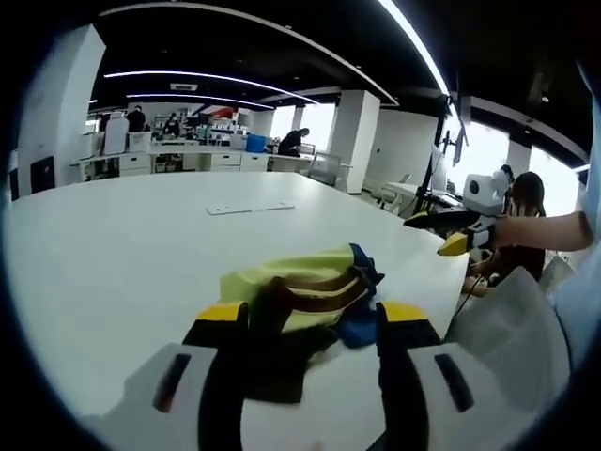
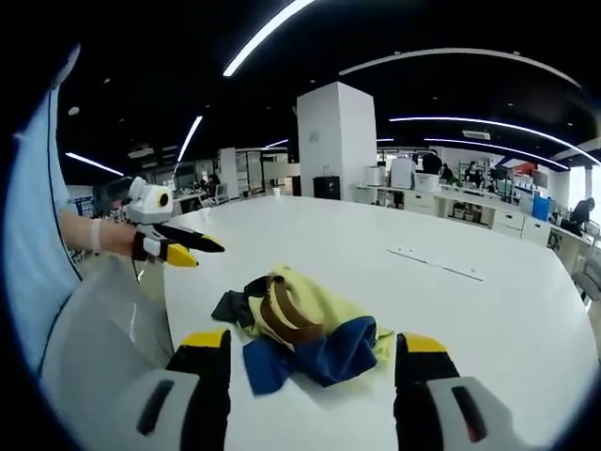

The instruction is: Fold the garment on the visible template until the final outline fits inside the template.

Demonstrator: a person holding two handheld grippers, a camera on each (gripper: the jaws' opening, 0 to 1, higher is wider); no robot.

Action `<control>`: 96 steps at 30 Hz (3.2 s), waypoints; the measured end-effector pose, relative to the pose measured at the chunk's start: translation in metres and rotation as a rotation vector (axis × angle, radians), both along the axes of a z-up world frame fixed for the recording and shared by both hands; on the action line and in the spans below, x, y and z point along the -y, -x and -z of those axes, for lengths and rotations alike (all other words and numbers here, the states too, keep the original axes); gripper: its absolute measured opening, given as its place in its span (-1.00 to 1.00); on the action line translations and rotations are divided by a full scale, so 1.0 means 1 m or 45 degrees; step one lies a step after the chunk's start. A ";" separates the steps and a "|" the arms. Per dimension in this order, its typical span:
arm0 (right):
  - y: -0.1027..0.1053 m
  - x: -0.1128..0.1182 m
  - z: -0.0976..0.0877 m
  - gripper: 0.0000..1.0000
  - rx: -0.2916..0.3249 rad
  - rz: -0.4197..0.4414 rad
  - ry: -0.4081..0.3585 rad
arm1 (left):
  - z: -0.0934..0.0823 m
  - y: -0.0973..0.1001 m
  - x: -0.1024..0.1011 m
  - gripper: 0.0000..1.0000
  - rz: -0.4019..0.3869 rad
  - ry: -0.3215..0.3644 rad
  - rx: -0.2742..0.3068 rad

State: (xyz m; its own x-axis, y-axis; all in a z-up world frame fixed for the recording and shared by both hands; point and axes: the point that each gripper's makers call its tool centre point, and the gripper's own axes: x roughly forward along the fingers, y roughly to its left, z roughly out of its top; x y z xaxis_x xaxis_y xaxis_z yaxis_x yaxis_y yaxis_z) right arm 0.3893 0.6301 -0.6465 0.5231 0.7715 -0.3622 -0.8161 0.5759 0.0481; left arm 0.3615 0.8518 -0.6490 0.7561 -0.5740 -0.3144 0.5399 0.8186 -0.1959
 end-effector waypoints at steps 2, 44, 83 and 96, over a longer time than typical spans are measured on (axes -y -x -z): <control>-0.002 0.000 0.000 0.37 -0.016 0.010 -0.026 | -0.001 0.000 0.000 -0.04 -0.008 0.023 0.000; -0.014 0.004 0.037 -0.05 -0.090 -0.026 0.123 | 0.036 -0.029 -0.010 -0.34 0.112 -0.152 -0.076; -0.027 -0.021 0.087 -1.00 -0.057 -0.094 0.316 | 0.089 -0.052 -0.013 -1.00 0.064 -0.142 -0.275; -0.041 -0.010 0.028 -1.00 -0.001 0.030 0.160 | 0.039 -0.052 -0.024 -1.00 0.014 -0.104 -0.143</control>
State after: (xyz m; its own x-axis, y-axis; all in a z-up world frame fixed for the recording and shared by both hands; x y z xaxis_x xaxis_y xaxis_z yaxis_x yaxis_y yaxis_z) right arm 0.4303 0.6401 -0.6746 0.5403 0.7074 -0.4557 -0.8021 0.5966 -0.0248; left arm 0.4140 0.8762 -0.6884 0.7071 -0.5514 -0.4426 0.5276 0.8282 -0.1889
